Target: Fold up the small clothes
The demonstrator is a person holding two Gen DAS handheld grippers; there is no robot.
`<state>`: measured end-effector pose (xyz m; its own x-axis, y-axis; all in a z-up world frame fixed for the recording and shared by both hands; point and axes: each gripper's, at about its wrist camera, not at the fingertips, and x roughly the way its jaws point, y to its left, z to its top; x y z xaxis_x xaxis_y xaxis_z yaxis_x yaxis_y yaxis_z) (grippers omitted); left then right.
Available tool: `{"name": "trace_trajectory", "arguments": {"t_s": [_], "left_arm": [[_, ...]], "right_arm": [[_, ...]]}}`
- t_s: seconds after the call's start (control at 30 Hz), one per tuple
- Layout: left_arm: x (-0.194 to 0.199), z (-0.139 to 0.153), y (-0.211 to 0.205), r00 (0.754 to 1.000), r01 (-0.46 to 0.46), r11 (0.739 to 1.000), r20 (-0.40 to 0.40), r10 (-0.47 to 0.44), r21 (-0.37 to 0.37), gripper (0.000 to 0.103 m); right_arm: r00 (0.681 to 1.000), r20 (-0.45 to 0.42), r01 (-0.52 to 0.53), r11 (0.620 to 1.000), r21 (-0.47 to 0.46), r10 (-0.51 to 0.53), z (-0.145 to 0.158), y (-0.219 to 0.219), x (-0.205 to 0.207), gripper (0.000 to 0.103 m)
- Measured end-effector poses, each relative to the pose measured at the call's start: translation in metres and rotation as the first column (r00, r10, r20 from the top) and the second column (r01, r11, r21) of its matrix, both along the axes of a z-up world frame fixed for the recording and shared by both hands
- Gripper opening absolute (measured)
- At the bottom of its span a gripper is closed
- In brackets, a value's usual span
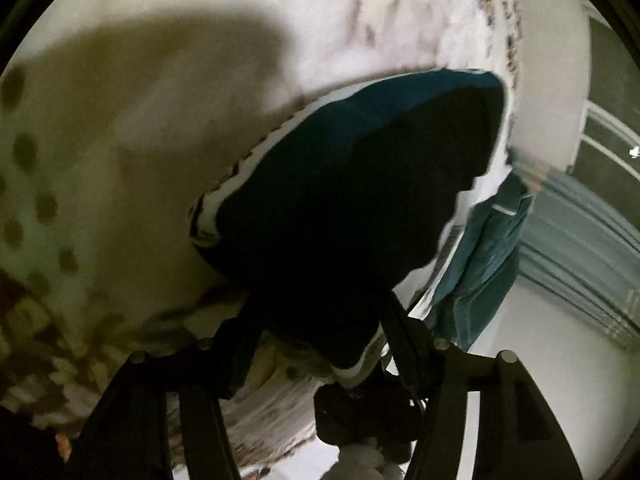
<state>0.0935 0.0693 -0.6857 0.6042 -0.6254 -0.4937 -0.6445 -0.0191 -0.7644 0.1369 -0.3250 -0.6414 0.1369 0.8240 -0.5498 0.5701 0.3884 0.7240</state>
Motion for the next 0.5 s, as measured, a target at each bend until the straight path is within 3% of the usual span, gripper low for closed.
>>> {"name": "trace_trajectory", "arguments": {"t_s": [0.1, 0.2, 0.27, 0.3, 0.37, 0.4, 0.43, 0.5], "left_arm": [[0.0, 0.008, 0.003, 0.991, -0.049, 0.997, 0.12, 0.057, -0.065, 0.03], [-0.001, 0.005, 0.003, 0.975, -0.075, 0.985, 0.195, 0.106, -0.158, 0.03], [-0.001, -0.004, 0.0, 0.986, -0.028, 0.989, 0.157, 0.051, -0.147, 0.031], [-0.002, -0.01, 0.0, 0.995, 0.012, 0.992, 0.104, 0.001, -0.128, 0.033], [-0.009, -0.014, 0.006, 0.997, 0.07, 0.99, 0.026, -0.067, -0.119, 0.035], [-0.011, -0.008, 0.011, 0.996, 0.085, 0.991, 0.019, -0.083, -0.099, 0.037], [-0.013, 0.003, 0.02, 0.994, 0.109, 0.993, 0.014, -0.108, -0.052, 0.046], [-0.011, 0.025, 0.039, 0.988, 0.157, 0.986, -0.009, -0.157, 0.057, 0.059]], "right_arm": [[0.984, 0.169, -0.047, 0.999, -0.026, 0.051, 0.035, 0.004, 0.013, 0.015], [0.944, 0.275, -0.153, 0.98, -0.129, 0.183, 0.054, 0.01, 0.021, 0.015], [0.943, 0.236, -0.196, 0.964, -0.18, 0.236, 0.045, 0.007, 0.022, 0.015], [0.94, 0.164, -0.26, 0.939, -0.225, 0.3, 0.033, 0.005, 0.02, 0.018], [0.947, 0.071, -0.292, 0.931, -0.218, 0.313, 0.019, -0.005, 0.015, 0.035], [0.951, 0.021, -0.297, 0.93, -0.215, 0.309, 0.017, -0.016, 0.011, 0.052], [0.951, 0.003, -0.301, 0.926, -0.228, 0.31, 0.021, -0.024, 0.01, 0.059], [0.946, -0.001, -0.313, 0.916, -0.251, 0.323, 0.032, -0.038, 0.013, 0.059]]}}
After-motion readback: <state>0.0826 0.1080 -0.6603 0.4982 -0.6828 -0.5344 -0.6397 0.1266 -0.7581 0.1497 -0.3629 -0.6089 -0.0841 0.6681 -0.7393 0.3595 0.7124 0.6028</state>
